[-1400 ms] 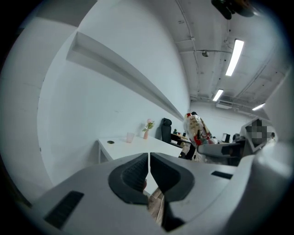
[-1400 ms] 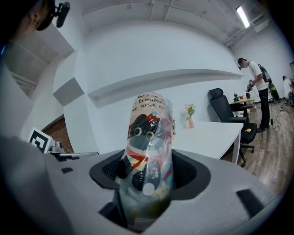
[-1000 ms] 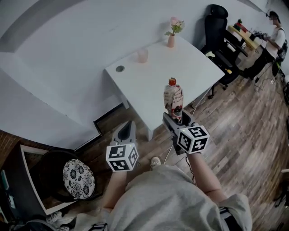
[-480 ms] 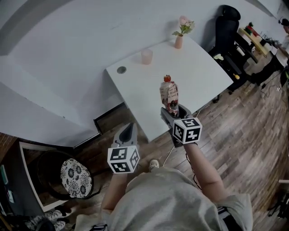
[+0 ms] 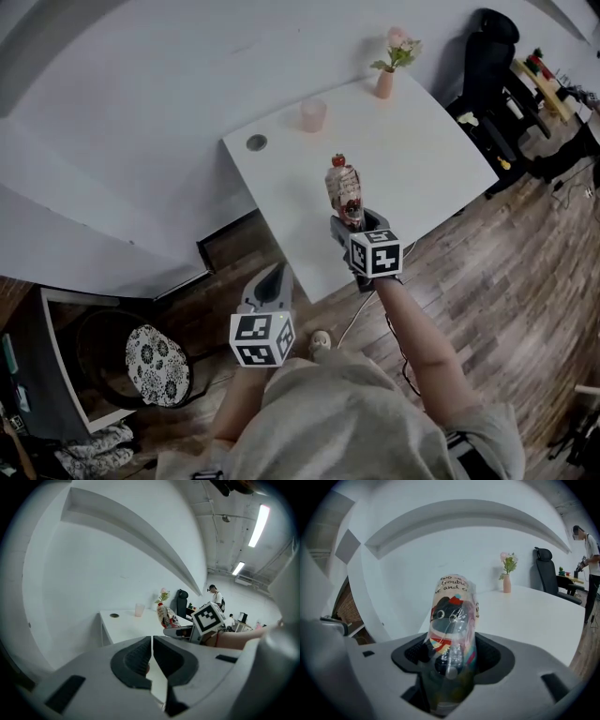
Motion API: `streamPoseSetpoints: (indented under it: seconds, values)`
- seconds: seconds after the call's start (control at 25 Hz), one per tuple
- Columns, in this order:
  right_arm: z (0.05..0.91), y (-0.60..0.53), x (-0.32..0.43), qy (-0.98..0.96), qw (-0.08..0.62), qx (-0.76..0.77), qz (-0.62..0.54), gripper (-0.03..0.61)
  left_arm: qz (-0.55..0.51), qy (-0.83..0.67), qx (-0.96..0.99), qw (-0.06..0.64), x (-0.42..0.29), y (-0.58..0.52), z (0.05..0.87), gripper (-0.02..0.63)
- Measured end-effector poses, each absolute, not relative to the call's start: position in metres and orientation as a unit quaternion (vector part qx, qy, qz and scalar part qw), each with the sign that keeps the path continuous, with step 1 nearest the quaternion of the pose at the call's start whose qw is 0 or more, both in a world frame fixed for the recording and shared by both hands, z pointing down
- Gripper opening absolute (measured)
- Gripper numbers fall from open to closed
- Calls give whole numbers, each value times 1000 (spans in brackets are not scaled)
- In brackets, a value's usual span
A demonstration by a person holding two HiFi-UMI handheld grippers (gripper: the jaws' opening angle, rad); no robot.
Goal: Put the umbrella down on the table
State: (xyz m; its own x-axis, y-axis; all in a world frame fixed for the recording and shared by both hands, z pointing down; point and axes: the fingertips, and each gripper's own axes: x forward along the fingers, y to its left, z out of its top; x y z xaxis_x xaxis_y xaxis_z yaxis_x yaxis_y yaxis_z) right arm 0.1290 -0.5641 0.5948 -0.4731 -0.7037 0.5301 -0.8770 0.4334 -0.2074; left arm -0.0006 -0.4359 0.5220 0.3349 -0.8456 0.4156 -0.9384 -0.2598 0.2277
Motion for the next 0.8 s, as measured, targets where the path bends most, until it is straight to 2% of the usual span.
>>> streamPoseSetpoints:
  seconds: [0.8]
  values:
    - [684,-633,121,-764,328,479,283,275,127,-572,773,244,-9,-450,549,15]
